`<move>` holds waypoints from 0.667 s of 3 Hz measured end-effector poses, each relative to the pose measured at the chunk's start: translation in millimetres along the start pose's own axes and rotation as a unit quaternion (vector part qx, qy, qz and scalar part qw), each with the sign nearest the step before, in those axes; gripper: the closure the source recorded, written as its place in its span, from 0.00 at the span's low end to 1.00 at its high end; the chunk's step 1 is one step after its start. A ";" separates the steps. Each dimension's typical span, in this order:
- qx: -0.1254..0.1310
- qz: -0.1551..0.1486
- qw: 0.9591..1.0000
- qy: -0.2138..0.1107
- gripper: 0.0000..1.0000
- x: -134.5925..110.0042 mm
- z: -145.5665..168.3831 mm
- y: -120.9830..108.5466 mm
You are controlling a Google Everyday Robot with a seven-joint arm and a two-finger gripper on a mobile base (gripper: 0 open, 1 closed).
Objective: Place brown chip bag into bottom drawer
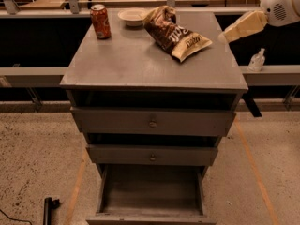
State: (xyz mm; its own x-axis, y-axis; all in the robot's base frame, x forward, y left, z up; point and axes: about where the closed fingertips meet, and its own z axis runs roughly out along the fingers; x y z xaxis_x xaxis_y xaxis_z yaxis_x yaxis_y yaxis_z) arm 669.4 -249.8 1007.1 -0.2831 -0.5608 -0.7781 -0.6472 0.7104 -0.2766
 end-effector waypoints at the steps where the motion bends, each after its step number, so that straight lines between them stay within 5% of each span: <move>1: 0.015 0.039 0.998 -0.054 0.00 -30.9 63.2 -34.8; 2: 0.015 0.039 0.998 -0.054 0.00 -30.5 63.2 -34.3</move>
Offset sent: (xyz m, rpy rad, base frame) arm 0.0615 0.0147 -0.0017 0.0975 -0.0489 -0.0357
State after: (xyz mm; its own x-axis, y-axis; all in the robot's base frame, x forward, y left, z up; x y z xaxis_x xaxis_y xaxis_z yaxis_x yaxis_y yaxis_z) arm 745.0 -230.2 1004.7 -0.2531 -0.4554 -0.8536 -0.6046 0.7632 -0.2279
